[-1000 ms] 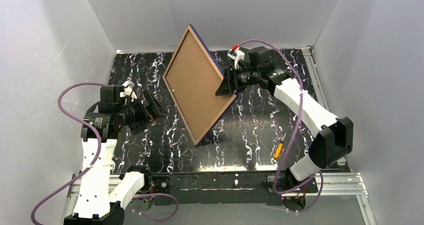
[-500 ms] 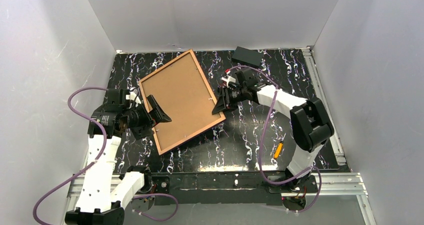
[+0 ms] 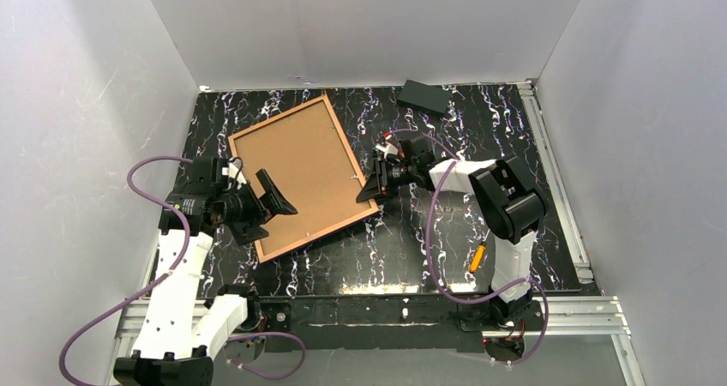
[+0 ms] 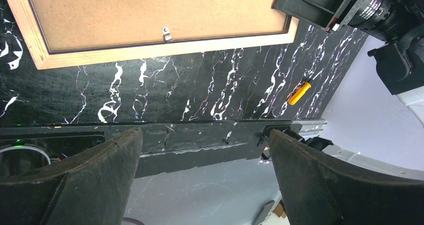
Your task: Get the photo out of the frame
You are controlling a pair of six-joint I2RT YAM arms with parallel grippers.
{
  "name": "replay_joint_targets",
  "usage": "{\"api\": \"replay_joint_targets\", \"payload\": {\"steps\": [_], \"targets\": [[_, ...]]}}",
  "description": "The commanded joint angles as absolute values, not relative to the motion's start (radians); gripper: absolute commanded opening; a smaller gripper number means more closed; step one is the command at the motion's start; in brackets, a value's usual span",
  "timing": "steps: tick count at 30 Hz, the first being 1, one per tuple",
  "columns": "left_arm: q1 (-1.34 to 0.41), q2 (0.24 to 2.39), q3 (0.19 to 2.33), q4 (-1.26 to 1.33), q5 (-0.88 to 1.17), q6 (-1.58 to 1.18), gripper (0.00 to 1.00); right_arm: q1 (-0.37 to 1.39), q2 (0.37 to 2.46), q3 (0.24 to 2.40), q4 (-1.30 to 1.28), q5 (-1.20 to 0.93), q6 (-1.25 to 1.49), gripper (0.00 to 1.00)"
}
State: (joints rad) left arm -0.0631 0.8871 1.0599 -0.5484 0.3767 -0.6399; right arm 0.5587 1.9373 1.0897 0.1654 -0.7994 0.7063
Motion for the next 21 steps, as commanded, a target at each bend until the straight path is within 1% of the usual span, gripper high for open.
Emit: {"api": "replay_joint_targets", "payload": {"steps": [1,6,11,14,18,19,20,21], "targets": [[-0.07,0.883,1.018,-0.596,0.414,-0.651,0.98,0.563,1.95,1.081,0.319,-0.755,0.701,0.05],[-0.074,0.898,0.971,-0.55,0.441,-0.673,0.98,0.571,1.938,1.025,0.306,-0.712,0.698,0.06],[-0.129,0.957,0.967,-0.481,0.44,-0.705,0.98,0.613,1.917,0.974,0.301,-0.67,0.7,0.06],[-0.182,1.017,1.001,-0.446,0.427,-0.715,0.98,0.639,1.905,0.953,0.296,-0.641,0.706,0.06],[-0.226,1.113,1.103,-0.433,0.415,-0.705,0.98,0.664,1.877,0.919,0.283,-0.607,0.711,0.08],[-0.231,1.137,1.13,-0.43,0.417,-0.703,0.98,0.668,1.871,0.913,0.269,-0.592,0.709,0.12],[-0.235,1.169,1.16,-0.427,0.418,-0.698,0.98,0.668,1.865,0.905,0.244,-0.573,0.705,0.19],[-0.239,1.19,1.191,-0.427,0.42,-0.691,0.98,0.669,1.855,0.903,0.222,-0.556,0.701,0.28]]}}
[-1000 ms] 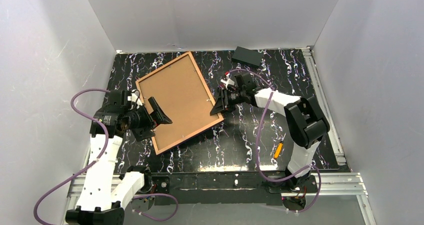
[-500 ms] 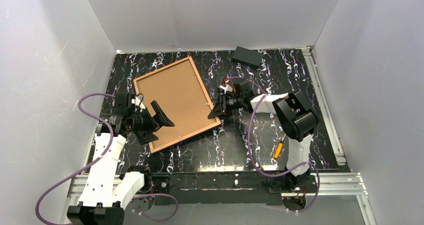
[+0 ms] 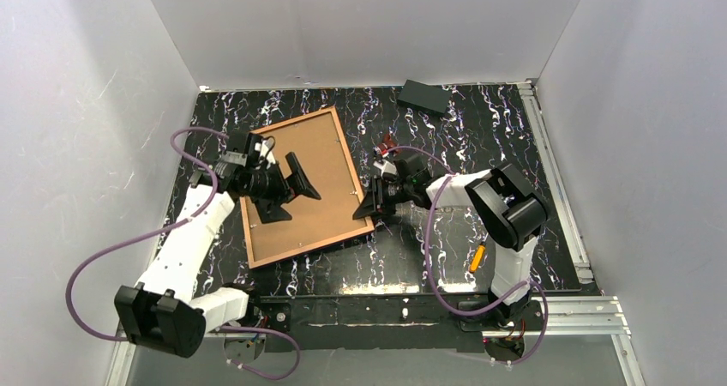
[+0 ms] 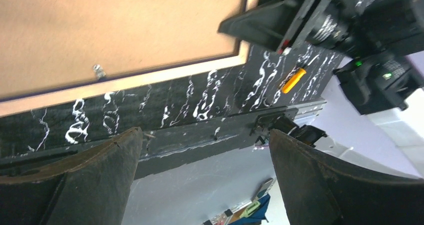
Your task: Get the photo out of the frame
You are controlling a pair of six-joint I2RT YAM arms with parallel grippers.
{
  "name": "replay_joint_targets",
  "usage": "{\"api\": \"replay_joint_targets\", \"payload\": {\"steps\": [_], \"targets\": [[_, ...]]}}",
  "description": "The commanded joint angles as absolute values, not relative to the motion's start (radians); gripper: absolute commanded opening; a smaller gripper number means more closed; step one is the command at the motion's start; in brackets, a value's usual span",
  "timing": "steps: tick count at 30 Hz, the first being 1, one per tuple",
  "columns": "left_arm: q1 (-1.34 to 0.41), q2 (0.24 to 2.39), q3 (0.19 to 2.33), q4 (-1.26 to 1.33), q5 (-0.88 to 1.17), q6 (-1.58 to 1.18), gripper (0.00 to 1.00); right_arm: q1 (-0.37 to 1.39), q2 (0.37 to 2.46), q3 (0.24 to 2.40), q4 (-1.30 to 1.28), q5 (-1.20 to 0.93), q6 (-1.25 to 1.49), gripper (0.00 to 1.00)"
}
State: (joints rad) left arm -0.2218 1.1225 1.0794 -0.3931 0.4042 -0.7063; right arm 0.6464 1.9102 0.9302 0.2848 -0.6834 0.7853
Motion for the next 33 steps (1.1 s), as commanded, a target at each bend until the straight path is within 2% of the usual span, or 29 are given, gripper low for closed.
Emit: {"api": "replay_joint_targets", "payload": {"steps": [1,4,7,10,19,27,30,33], "targets": [[-0.242,1.208,1.215,-0.426,0.419,-0.685,0.98,0.671,1.844,0.902,0.195,-0.537,0.694,0.37],[-0.249,1.234,1.269,-0.415,0.391,-0.662,0.98,0.677,1.801,0.912,0.056,-0.434,0.675,0.59],[-0.25,1.248,1.31,-0.401,0.373,-0.637,0.98,0.678,1.75,0.919,-0.098,-0.315,0.669,0.7],[-0.254,1.258,1.327,-0.394,0.366,-0.603,0.98,0.678,1.686,0.915,-0.196,-0.238,0.663,0.77],[-0.311,1.19,1.212,-0.337,0.29,-0.459,0.98,0.675,1.384,0.823,-0.506,0.015,0.769,0.8],[-0.339,1.156,1.174,-0.314,0.31,-0.419,0.98,0.617,1.052,0.685,-0.819,0.319,1.076,0.76],[-0.356,1.157,1.168,-0.31,0.313,-0.417,0.98,0.542,0.915,0.614,-0.895,0.377,1.174,0.74],[-0.374,1.158,1.165,-0.309,0.307,-0.409,0.98,0.382,0.781,0.528,-0.859,0.295,1.163,0.72]]}}
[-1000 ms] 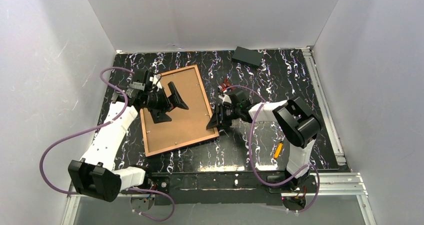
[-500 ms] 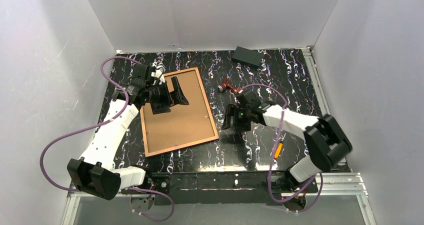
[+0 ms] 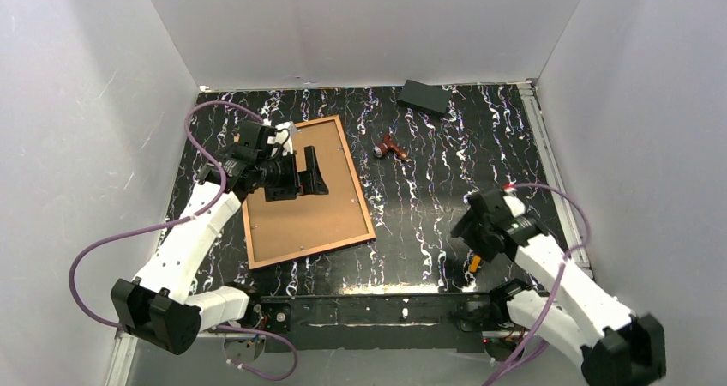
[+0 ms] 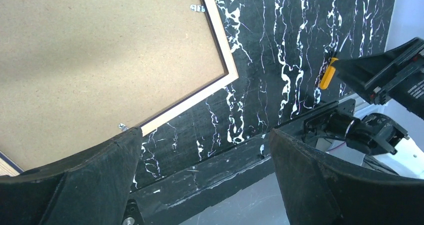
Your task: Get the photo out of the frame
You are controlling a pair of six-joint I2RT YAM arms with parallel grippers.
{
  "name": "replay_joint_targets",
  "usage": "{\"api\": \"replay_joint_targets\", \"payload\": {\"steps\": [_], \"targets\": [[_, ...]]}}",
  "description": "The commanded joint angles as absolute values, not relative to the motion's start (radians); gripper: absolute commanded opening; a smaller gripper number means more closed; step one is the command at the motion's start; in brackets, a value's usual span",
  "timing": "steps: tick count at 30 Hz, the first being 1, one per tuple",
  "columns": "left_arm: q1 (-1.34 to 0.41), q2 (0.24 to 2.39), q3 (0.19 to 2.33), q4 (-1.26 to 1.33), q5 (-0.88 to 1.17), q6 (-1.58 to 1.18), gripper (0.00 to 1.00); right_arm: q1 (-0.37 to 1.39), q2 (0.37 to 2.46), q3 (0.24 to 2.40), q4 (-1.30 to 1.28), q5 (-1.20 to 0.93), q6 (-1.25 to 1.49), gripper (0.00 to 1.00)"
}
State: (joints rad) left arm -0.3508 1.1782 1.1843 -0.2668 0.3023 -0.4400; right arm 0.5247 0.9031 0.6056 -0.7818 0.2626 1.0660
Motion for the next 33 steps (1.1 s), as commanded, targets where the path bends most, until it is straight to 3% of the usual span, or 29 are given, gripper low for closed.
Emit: {"api": "replay_joint_targets", "payload": {"steps": [1,9,11,15,22,25,29,33], "targets": [[-0.38,1.158,1.162,-0.309,0.304,-0.405,0.98,0.339,0.748,0.503,-0.85,0.276,1.158,0.71],[-0.4,1.165,1.156,-0.308,0.296,-0.4,0.98,0.222,0.762,0.416,-0.778,0.251,1.109,0.65],[-0.402,1.167,1.156,-0.307,0.297,-0.4,0.98,0.218,0.812,0.415,-0.754,0.239,1.089,0.59],[-0.406,1.17,1.155,-0.307,0.298,-0.403,0.98,0.217,0.838,0.423,-0.735,0.232,1.051,0.34],[-0.406,1.195,1.155,-0.3,0.335,-0.418,0.98,0.218,0.924,0.449,-0.679,0.141,0.923,0.26],[-0.413,1.229,1.165,-0.301,0.377,-0.42,0.98,0.224,0.964,0.478,-0.621,0.028,0.803,0.01],[-0.42,1.294,1.173,-0.283,0.481,-0.462,0.98,0.309,0.942,0.531,-0.529,-0.129,0.682,0.01],[-0.423,1.36,1.155,-0.204,0.611,-0.561,0.97,0.518,0.928,0.6,-0.412,-0.154,0.619,0.01]]}}
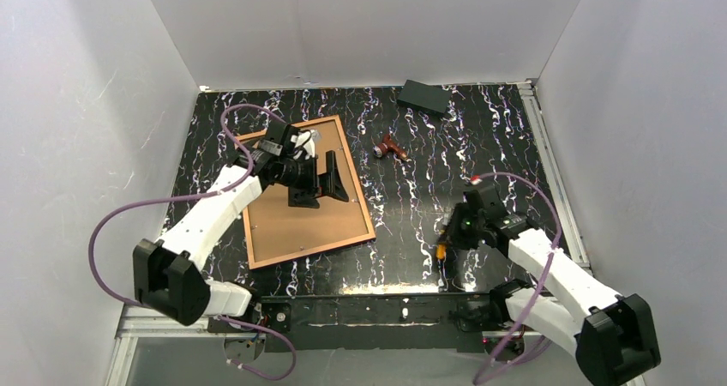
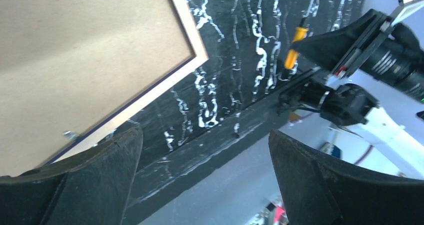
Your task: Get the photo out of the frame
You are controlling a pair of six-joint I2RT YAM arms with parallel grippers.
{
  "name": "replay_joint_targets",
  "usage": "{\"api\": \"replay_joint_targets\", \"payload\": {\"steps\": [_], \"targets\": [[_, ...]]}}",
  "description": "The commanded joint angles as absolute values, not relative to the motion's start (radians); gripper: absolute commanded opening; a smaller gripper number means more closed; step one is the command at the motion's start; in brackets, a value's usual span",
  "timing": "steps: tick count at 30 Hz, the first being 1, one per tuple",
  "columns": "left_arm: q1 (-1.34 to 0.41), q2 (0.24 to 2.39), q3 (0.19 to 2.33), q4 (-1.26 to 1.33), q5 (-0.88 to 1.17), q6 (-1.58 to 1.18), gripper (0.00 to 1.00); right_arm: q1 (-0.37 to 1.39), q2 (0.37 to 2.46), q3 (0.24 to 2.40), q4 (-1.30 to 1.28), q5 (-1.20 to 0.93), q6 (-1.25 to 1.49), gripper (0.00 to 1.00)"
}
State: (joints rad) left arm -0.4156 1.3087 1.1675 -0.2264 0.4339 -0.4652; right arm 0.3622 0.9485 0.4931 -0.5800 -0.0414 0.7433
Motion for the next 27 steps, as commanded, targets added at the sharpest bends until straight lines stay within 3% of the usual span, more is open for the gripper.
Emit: {"api": "replay_joint_targets", "payload": {"steps": [1,7,13,21,27], "targets": [[-0.423,1.374,1.146,-0.174,0.647,-0.585,0.95,0.554,0.945,0.613,-0.381,-0.172,0.617,0.01],[-0.424,1.427,1.079,0.03,0.8,-0.739,0.85,0.716,1.105,0.662,-0.148,-0.277,0.656,0.01],[-0.428,1.463,1.06,0.067,0.811,-0.779,0.77,0.868,1.213,0.755,-0.058,-0.209,0.645,0.01],[-0.443,1.503,1.045,0.092,0.828,-0.838,0.73,0.93,1.256,0.81,-0.012,-0.154,0.636,0.01],[-0.452,1.543,1.031,0.113,0.848,-0.883,0.61,0.941,1.27,0.835,-0.013,-0.123,0.622,0.01]]}}
